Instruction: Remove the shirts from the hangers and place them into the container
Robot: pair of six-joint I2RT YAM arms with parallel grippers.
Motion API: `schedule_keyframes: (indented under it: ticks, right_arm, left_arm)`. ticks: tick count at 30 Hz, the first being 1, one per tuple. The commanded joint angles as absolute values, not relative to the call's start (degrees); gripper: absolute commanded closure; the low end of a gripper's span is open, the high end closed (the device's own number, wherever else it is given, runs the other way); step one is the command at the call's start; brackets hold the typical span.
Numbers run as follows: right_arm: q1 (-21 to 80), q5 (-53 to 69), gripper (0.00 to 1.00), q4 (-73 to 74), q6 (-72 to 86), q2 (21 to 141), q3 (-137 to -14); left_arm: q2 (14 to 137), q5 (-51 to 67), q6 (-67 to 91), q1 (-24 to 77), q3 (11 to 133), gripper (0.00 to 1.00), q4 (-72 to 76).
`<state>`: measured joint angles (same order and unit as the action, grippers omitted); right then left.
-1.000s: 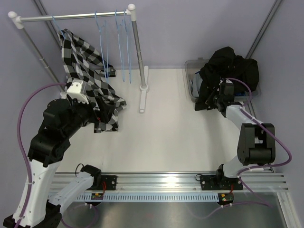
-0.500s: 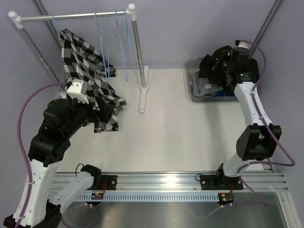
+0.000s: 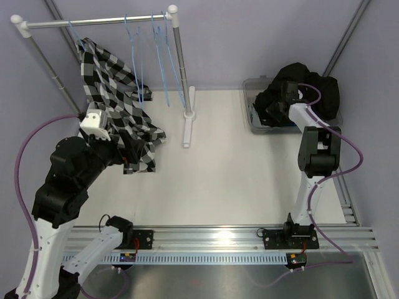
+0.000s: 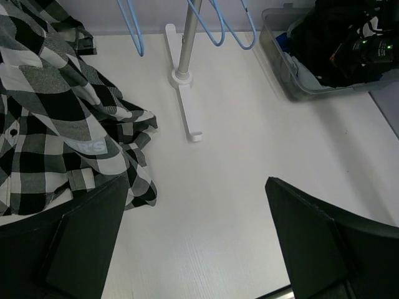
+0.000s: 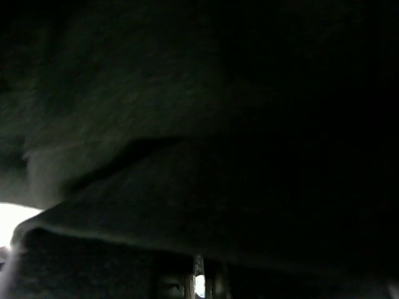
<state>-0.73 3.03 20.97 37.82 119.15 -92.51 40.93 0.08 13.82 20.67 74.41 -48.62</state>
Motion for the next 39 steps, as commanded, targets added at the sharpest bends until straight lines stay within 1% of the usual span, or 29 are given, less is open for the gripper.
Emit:
schedule_keyframes:
  ticks: [1,3,4,6,7,9,10,11,13,14,16,17,19,20,21,24,27,30,33,36,39]
  right_arm:
    - [-0.97,-1.14,0.91,26.34,40.78,120.22,-93.86]
    - [-0.97,-0.27,0.87,28.99,38.77,122.07,-97.81]
    - [-0.97,-0.26,0.82,30.48,38.15,122.86,-98.78]
    - [-0.97,3.50,0.74,30.24,35.52,121.65,-100.11]
    - [-0.97,4.56,0.62,28.67,34.99,118.86,-99.93]
    - [-0.88,5.88,0.47,26.64,33.32,114.98,-99.05]
    - [-0.88,5.89,0.40,26.63,32.70,111.05,-99.05]
    - [-0.88,5.37,0.31,26.72,31.91,108.83,-99.40]
    - [-0.70,4.49,0.25,28.03,29.36,103.31,-100.28]
    - [-0.79,4.13,0.19,28.56,28.66,101.44,-100.54]
    - [-0.70,3.78,0.16,30.05,26.20,96.26,-101.33]
    - [-0.70,3.43,0.11,30.67,24.71,94.50,-101.69]
    - [-0.70,3.34,0.07,32.25,23.21,89.16,-102.30]
    - [-0.70,3.25,0.03,32.69,22.07,87.03,-102.22]
    - [-0.70,3.08,0.01,33.13,21.45,83.01,-101.96]
    - [-0.79,1.76,0.00,33.75,19.25,76.75,-100.20]
    - [-0.79,0.62,0.01,33.57,16.97,65.87,-97.13]
    - [-0.79,0.18,0.00,34.36,15.65,58.31,-94.05]
    - [-0.79,-0.97,0.00,34.11,16.34,52.75,-89.14]
    - [-0.79,-0.79,0.00,33.40,16.52,43.19,-81.33]
    - [-0.79,-0.70,0.00,32.87,14.69,35.89,-77.97]
  left_arm:
    - [40.52,-2.20,13.71,20.48,74.62,0.01,-47.46]
    - [40.69,-2.02,13.97,20.48,74.44,0.01,-47.46]
    - [40.69,-1.67,14.41,20.48,74.53,0.01,-47.55]
    - [40.78,-1.32,14.68,20.48,75.06,0.01,-47.55]
    - [40.78,-1.23,14.68,20.57,75.84,0.01,-47.46]
    - [40.69,-1.32,14.59,20.57,76.72,0.01,-47.55]
    - [40.52,-1.75,14.50,20.48,77.60,0.01,-47.46]
    - [40.34,-2.02,14.41,20.48,77.96,0.01,-47.63]
    - [39.73,-3.68,13.89,20.48,78.22,0.01,-47.72]
    - [39.47,-4.39,13.71,20.48,78.14,0.01,-47.64]
    - [38.76,-5.88,13.45,20.48,77.96,0.01,-47.81]
    - [38.50,-6.24,13.45,20.48,77.96,0.01,-47.99]
    - [37.88,-6.85,13.62,20.48,78.13,0.01,-48.43]
    - [37.71,-7.03,13.80,20.48,78.13,0.01,-48.60]
    - [37.44,-7.12,13.97,20.48,78.05,0.01,-48.60]
    - [36.30,-8.00,14.68,20.57,78.05,0.01,-49.13]
    - [35.16,-9.22,14.85,20.48,78.13,0.01,-49.83]
    - [34.28,-11.51,15.99,20.57,78.31,0.01,-50.80]
    - [33.66,-13.62,17.75,20.57,77.87,0.01,-50.89]
    - [33.66,-15.11,18.37,20.57,77.61,0.01,-51.24]
    - [33.14,-16.95,18.37,20.65,79.10,0.01,-52.20]
